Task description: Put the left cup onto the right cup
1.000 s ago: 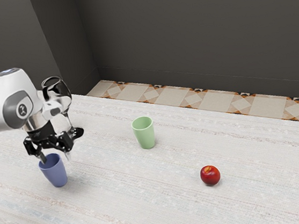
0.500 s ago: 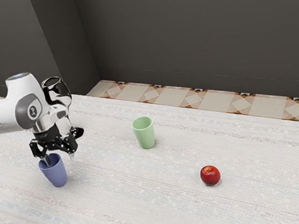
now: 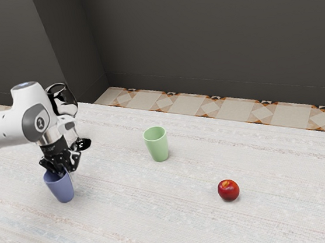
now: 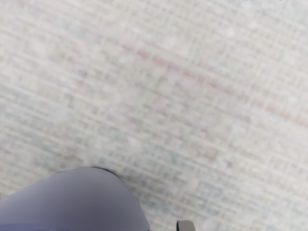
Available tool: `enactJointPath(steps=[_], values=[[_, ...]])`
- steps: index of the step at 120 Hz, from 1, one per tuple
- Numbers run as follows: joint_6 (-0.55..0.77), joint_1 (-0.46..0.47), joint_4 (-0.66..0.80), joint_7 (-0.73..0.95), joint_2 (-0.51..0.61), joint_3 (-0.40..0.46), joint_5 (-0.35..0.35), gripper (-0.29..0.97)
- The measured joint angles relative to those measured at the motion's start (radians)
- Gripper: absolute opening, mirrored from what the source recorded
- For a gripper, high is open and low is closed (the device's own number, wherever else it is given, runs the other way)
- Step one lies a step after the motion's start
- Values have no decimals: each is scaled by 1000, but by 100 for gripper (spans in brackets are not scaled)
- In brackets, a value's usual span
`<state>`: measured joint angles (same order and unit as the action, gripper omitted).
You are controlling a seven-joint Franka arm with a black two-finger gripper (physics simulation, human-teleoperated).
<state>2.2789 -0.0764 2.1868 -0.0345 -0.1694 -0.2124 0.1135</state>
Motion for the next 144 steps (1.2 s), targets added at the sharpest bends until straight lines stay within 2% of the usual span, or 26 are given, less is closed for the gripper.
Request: enactJointPath(steps=[18, 42, 57, 70, 81, 105, 144], values=[[-19, 0, -1, -4, 0, -3, -4, -6], [-50, 0, -11, -13, 10, -5, -15, -9], [-134, 8, -121, -39, 18, 41, -61, -10], [-207, 96, -265, -64, 1, 77, -89, -10], [-262, 145, -467, -83, -100, 110, -117, -10], [-369, 158, -861, -111, -349, 179, -158, -11], [-485, 161, -1215, -140, -605, 232, -161, -11]])
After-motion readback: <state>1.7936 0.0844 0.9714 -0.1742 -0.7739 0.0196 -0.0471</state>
